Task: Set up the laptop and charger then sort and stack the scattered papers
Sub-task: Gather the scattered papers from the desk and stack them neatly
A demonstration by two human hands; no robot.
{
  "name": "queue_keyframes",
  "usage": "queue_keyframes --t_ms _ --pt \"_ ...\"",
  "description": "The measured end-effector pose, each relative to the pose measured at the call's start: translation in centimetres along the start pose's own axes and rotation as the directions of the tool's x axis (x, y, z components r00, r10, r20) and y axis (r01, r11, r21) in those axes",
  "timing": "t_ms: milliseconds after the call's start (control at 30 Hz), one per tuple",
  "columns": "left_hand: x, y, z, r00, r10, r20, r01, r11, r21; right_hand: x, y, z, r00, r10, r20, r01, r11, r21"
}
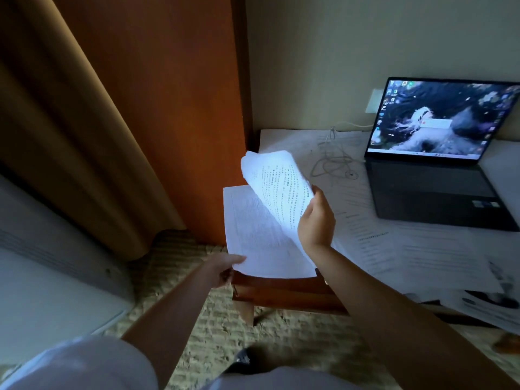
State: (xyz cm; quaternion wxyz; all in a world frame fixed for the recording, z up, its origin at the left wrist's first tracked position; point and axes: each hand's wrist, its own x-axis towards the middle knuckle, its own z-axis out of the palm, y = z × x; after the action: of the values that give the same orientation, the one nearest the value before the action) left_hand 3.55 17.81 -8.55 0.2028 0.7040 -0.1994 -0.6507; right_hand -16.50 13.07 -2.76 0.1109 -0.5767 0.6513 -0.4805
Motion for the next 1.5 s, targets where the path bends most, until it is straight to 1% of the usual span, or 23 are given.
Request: queue_keyframes --t_ms 67,133,200,267,367,500,567,667,733,800,867,933,1000,1067,1133,1167,1200,1267,1333,1367,1433,1467,1500 --pt "-0.2 -0.5 0.5 0.989 0.084 -0.119 -0.097 0.990 -0.102 0.2 -0.6 -0.6 0.992 0.100 -0.081 -0.095 0.993 0.066" --pt "-0.4 -0.9 0.8 0.973 0.128 -0.191 -0.158 0.976 -0.152 1.1 -1.2 -1.2 0.935 0.317 -0.160 -0.283 0.938 0.201" --pt "-0.5 -1.2 0.9 0.946 0.174 -0.272 -0.208 0.973 -0.101 1.7 -0.9 -1.6 0.798 0.571 -0.192 -0.491 0.801 0.343" --pt "-0.8 -1.2 0.8 0.901 0.212 -0.379 -0.244 0.969 -0.037 1.0 0.1 -1.8 0.697 0.703 -0.141 -0.631 0.695 0.346" --pt "-1.5 -1.1 0.2 0.809 0.282 -0.515 -0.313 0.949 0.027 -1.7 1.1 -2.3 0.680 0.730 -0.063 -0.702 0.674 0.231" --pt "-2.8 -0.2 -1.0 0.552 0.384 -0.740 -0.420 0.895 0.150 -3.6 1.1 -2.7 0.739 0.673 -0.036 -0.651 0.727 0.218" --pt "-3.5 0.9 -1.1 0.499 0.390 -0.774 -0.502 0.858 0.109 -4.2 1.1 -2.7 0.768 0.640 -0.032 -0.620 0.755 0.215" --pt "-3.6 2.3 -0.6 0.568 0.359 -0.741 -0.592 0.803 -0.065 -5.1 1.1 -2.9 0.702 0.712 0.020 -0.708 0.694 0.134" --pt "-3.6 2.5 0.7 0.637 0.333 -0.695 -0.591 0.790 -0.163 -6.0 1.0 -3.0 0.645 0.760 0.086 -0.764 0.637 0.105" --pt "-3.7 1.9 1.9 0.683 0.283 -0.673 -0.573 0.779 -0.254 -7.1 1.1 -2.9 0.632 0.765 0.127 -0.775 0.626 0.084" --pt "-3.9 1.7 1.8 0.694 0.202 -0.691 -0.579 0.728 -0.368 -8.2 1.6 -3.1 0.656 0.735 0.173 -0.745 0.667 -0.005" --pt "-3.9 2.2 0.3 0.685 0.159 -0.711 -0.616 0.648 -0.448 -8.7 2.3 -3.2 0.657 0.726 0.201 -0.706 0.687 -0.172" --pt "-4.3 3.0 -1.1 0.693 0.182 -0.698 -0.640 0.600 -0.479 -9.0 2.5 -3.4 0.617 0.778 0.120 -0.763 0.628 -0.153" --pt "-4.8 3.3 -1.2 0.705 0.227 -0.672 -0.642 0.606 -0.470 -9.4 2.1 -3.3 0.557 0.820 0.132 -0.814 0.571 -0.111" --pt "-5.1 2.7 -0.4 0.730 0.257 -0.633 -0.609 0.666 -0.432 -9.5 1.8 -3.3 0.500 0.843 0.196 -0.813 0.536 -0.229" --pt "-5.1 2.2 0.2 0.736 0.268 -0.622 -0.589 0.708 -0.391 -9.7 1.7 -3.2 0.467 0.863 0.191 -0.834 0.502 -0.229" --pt "-4.9 1.5 0.7 0.738 0.284 -0.612 -0.571 0.746 -0.343 -9.8 1.9 -3.4 0.473 0.872 0.125 -0.841 0.490 -0.230" --pt "-4.3 0.0 1.7 0.752 0.317 -0.578 -0.532 0.810 -0.248 -9.5 2.1 -3.8 0.677 0.736 -0.009 -0.717 0.657 -0.232" --pt "-3.9 -1.4 2.6 0.774 0.341 -0.534 -0.504 0.842 -0.193 -8.6 2.1 -3.7 0.822 0.569 -0.030 -0.568 0.815 -0.114" --pt "-3.6 -2.1 2.8 0.783 0.351 -0.513 -0.491 0.855 -0.165 -8.2 2.1 -3.7 0.832 0.554 0.017 -0.555 0.832 0.008" --pt "-3.0 -3.5 3.2 0.792 0.365 -0.490 -0.450 0.891 -0.063 -7.2 1.5 -3.7 0.778 0.616 0.125 -0.628 0.752 0.201" --pt "-2.9 -4.1 3.2 0.793 0.368 -0.487 -0.427 0.904 -0.012 -6.9 1.6 -3.8 0.761 0.628 0.161 -0.648 0.729 0.219" --pt "-2.8 -4.6 3.2 0.793 0.368 -0.484 -0.409 0.912 0.024 -6.7 1.7 -3.7 0.760 0.623 0.185 -0.649 0.744 0.159"
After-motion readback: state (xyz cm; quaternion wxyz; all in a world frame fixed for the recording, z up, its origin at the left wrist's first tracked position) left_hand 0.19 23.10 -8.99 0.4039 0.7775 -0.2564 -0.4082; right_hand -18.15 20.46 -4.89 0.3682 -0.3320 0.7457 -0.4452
